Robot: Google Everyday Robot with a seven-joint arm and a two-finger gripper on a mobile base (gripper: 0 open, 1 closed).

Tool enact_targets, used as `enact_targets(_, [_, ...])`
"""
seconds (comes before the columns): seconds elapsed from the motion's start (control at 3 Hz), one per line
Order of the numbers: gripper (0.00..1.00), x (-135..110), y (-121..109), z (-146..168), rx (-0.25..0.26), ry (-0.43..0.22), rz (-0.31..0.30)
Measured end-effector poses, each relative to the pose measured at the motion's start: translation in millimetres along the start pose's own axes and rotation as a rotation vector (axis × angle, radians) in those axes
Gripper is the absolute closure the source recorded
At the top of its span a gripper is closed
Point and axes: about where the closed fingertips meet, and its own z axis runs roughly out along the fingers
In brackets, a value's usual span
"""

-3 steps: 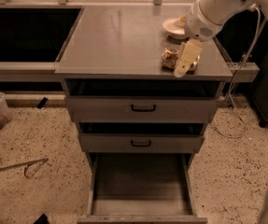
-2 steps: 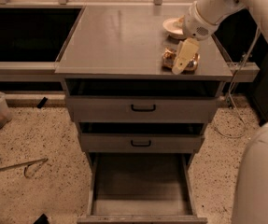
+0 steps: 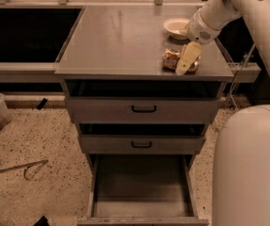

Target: Place orange can into bottom drawer

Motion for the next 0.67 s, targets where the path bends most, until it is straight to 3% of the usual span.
enact_targets(0.33, [0.0,7.7,-3.3,8.1,-0.016,-0.001,0.014])
enact_targets(0.67, [0.19,7.6,-3.9,8.5,-0.015,-0.001,0.014])
